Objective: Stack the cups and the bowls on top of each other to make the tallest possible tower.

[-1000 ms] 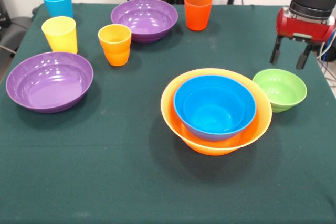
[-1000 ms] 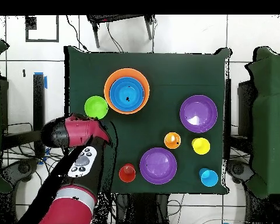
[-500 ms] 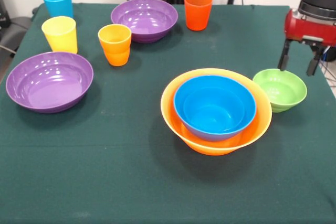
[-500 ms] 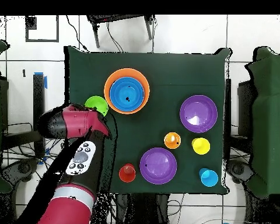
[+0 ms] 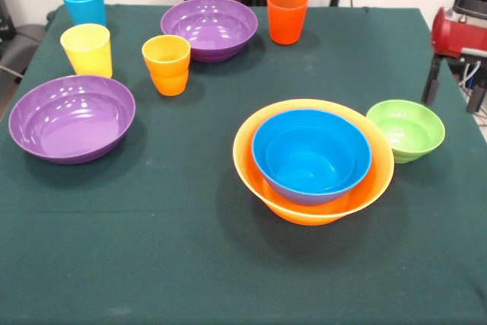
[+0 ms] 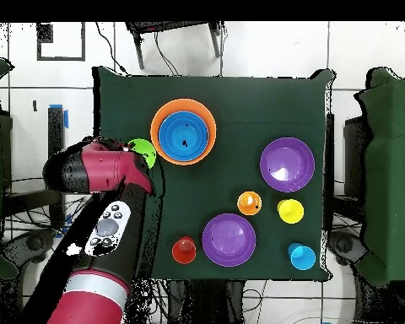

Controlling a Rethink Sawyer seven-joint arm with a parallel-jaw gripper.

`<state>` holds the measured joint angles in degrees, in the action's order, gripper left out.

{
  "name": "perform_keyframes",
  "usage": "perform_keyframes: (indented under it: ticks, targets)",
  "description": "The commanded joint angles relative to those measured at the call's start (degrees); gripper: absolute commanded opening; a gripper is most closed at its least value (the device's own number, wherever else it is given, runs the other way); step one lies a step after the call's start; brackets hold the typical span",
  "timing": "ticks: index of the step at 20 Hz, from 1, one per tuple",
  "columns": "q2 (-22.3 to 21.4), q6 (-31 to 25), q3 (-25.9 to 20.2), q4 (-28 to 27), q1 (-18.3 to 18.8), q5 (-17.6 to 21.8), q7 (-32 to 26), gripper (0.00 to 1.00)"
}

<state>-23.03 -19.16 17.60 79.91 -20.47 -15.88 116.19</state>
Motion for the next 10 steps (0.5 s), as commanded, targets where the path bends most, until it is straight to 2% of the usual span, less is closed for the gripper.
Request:
perform_keyframes:
  ticks: [1,10]
  targets:
    - [3.86,-10.11,-1.84,-5.47,-0.94,-2.10,11.20,1.00]
    - [4.27,-7.63,-3.90,-5.63,0.90,-3.00,9.01,1.00]
